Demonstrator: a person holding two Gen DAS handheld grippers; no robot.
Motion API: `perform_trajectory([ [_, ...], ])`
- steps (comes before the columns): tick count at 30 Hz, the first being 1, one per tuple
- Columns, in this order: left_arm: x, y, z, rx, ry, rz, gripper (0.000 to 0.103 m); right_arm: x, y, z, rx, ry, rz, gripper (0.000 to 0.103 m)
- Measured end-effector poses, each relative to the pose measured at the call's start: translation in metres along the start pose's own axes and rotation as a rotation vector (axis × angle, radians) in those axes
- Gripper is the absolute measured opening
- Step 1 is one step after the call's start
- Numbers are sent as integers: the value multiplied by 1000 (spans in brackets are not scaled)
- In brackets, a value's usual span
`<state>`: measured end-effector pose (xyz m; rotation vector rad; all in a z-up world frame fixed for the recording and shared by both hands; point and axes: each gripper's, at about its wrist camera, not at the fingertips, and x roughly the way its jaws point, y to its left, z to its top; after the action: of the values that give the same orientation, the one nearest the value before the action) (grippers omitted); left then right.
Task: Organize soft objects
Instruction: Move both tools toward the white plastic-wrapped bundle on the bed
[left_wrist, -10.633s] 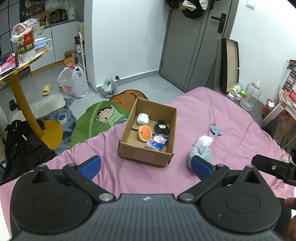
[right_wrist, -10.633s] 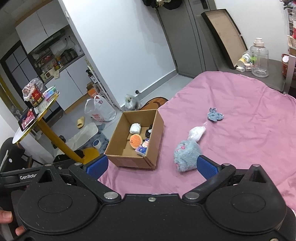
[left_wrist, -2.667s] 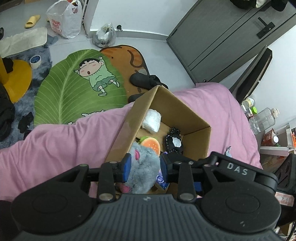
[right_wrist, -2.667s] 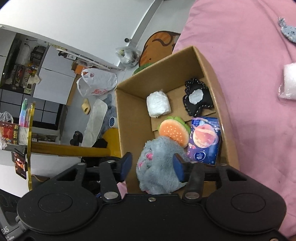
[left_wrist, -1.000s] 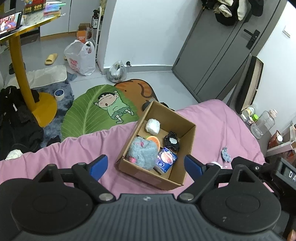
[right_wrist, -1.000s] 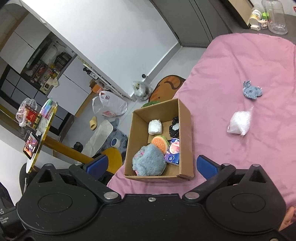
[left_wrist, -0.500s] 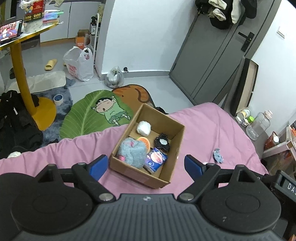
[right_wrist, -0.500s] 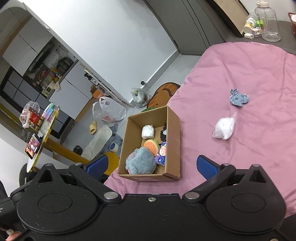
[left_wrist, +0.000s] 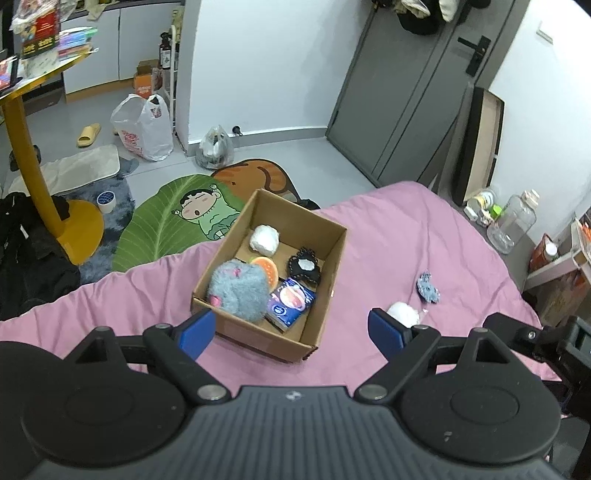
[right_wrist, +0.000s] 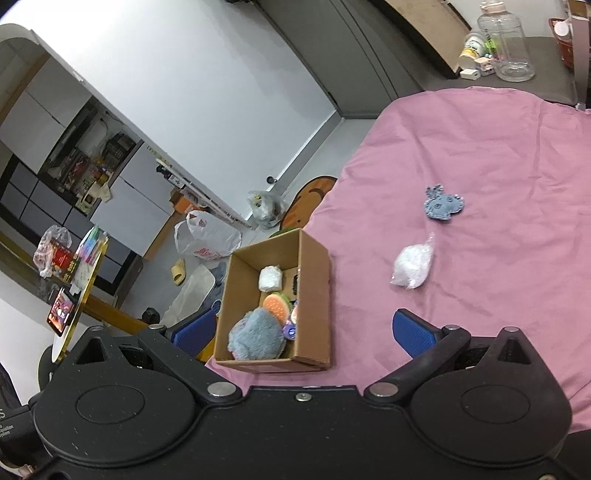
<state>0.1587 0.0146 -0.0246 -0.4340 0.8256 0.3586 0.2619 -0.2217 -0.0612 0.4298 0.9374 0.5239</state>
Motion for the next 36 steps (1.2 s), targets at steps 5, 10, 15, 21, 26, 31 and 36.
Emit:
perform_trajectory([
  [5,9,-16,-1,27,15,7,89,2,-15,6,12,-5,-18,103],
  [10,19,-31,0,48,25,7,89,5,-31,12,32,-8,-22,103],
  [15,31,-48,2,63,39,4,89,9,-45,19,54,-8,-27,103],
  [21,47,-67,1,80,58,2,89,15,-61,30,86,-8,-31,103],
  [26,62,-86,1,94,73,-2,89,20,-77,40,120,-12,-29,103],
  [31,77,-102,3,93,85,-12,89,28,-95,52,163,-7,-36,103],
  [36,95,-114,4,81,108,-19,88,39,-109,63,189,-1,-37,103],
])
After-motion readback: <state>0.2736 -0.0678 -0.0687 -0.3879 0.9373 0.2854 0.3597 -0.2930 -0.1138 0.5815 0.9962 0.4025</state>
